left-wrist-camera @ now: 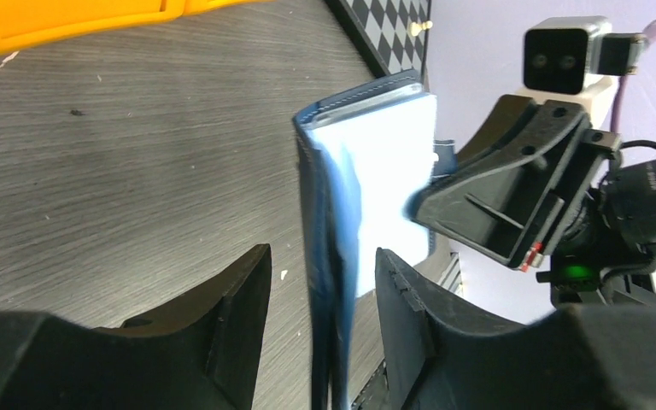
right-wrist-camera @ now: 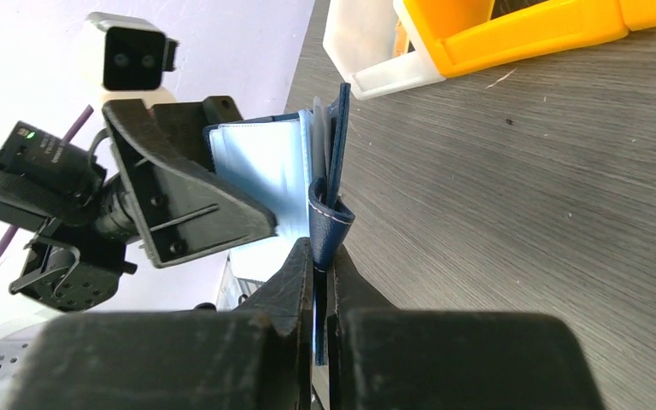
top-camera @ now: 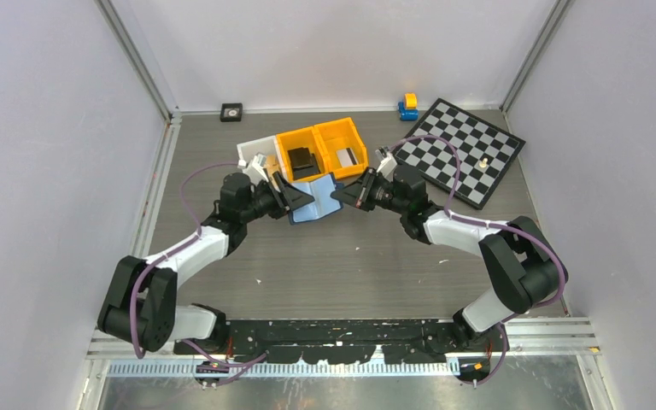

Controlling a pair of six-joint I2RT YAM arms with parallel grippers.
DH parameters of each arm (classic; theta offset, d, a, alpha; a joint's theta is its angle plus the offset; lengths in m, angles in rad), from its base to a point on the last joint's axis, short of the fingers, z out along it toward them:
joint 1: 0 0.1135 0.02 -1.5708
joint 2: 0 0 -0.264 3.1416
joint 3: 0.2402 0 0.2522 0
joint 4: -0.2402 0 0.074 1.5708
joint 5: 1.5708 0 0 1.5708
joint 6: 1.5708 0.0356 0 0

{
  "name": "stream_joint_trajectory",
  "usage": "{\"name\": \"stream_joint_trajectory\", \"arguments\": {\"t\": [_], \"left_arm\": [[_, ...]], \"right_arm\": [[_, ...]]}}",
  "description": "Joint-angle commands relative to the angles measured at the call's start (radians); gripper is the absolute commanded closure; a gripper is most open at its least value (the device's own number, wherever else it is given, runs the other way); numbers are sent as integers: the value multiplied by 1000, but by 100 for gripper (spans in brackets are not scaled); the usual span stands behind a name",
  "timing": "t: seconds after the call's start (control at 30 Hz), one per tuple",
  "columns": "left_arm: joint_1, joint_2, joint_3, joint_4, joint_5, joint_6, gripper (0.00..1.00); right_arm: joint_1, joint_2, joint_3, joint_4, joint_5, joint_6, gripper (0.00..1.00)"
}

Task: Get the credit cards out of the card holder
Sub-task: Remove the credit card from the card holder.

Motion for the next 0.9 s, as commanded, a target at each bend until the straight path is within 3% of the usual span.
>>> {"name": "stream_joint_trajectory", "arguments": {"t": [0.0,0.07,0.13,0.2,0.27,0.33,0.4,0.67,0.87], "left_arm": [[5,33,36,12,10,16,51],[4,47,40,13,13,17,54],[5,59,45,15,18,20,69],[5,67,50,9,19,21,86],[6,65,50,4,12,25,95],[8,59,42,17,6,19,100],[14,46,27,44,6,4,100],[26,27,10,79,28,-17,100],[26,33,3,141,70,-42,100]], "right_arm": [[18,-46,9,98,-27,0,98],[29,-40,12,109,-35,-1,99],[35,-36,18,115,-46,-2,97],[37,-41,16,117,-47,-1,87],[36,-58,8,104,-26,-6,69],[34,-80,-1,57,24,-18,60],[27,-98,-15,46,57,-22,57],[9,-91,-12,56,34,-6,77],[10,-75,14,3,29,-29,78]]}}
